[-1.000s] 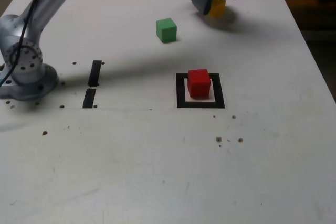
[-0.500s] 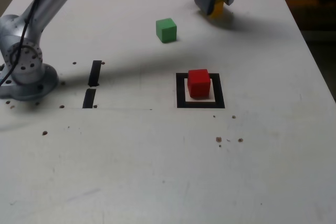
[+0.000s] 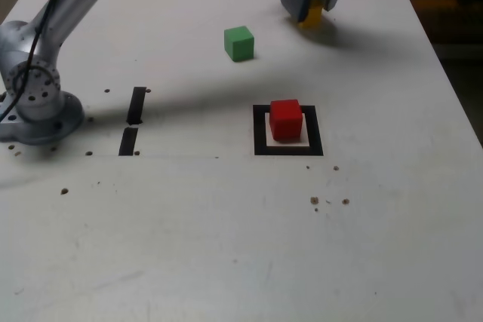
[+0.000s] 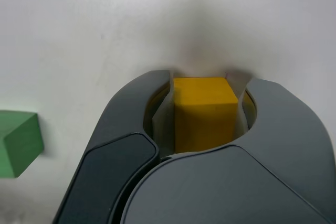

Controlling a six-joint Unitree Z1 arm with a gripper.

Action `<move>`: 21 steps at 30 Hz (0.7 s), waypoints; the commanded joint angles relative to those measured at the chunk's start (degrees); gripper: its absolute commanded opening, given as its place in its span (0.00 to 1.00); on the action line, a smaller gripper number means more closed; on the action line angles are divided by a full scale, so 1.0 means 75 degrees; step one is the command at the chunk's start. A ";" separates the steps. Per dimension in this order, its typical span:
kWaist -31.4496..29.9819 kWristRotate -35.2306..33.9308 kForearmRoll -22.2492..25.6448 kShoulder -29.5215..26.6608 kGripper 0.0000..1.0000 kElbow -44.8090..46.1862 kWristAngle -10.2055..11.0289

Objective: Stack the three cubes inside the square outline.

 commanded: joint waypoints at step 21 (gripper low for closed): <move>-0.4020 0.0299 0.0767 -0.3555 0.17 0.2825 -0.0710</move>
